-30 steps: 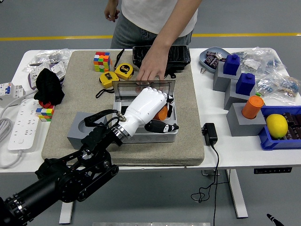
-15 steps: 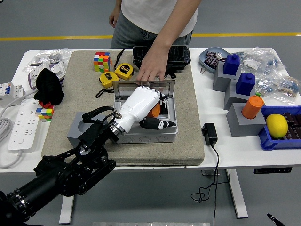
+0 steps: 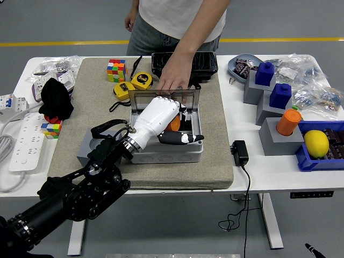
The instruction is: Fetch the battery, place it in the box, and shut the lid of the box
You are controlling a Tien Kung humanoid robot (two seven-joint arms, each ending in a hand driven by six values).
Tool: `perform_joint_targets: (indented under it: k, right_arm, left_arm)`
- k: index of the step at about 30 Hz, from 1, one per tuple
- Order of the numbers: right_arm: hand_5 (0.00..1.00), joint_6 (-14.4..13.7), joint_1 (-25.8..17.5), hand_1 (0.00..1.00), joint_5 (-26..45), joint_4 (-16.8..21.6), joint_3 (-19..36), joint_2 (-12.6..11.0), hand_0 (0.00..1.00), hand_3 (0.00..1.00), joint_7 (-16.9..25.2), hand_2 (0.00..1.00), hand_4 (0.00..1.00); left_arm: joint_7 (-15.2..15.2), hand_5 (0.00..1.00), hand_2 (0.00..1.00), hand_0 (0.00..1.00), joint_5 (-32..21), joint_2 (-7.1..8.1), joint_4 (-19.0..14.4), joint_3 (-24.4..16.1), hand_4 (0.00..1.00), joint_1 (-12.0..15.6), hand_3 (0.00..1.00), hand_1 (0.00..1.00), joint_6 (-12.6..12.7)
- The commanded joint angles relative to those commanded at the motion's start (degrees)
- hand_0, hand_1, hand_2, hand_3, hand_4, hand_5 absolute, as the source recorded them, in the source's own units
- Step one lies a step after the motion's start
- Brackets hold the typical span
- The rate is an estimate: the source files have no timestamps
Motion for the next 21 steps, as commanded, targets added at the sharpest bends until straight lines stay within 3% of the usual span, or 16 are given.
perform_joint_targets:
  k: [21]
  right_arm:
    - [0.997,0.08,-0.04,0.722,-0.28,0.0,0.01,-0.08,0.81,0.732,-0.08,0.715,0.998]
  left_arm:
    - [-1.42,0.852,0.004,0.08,-0.29,0.0,0.35,-0.18,0.998,0.11,0.025,0.002,0.77]
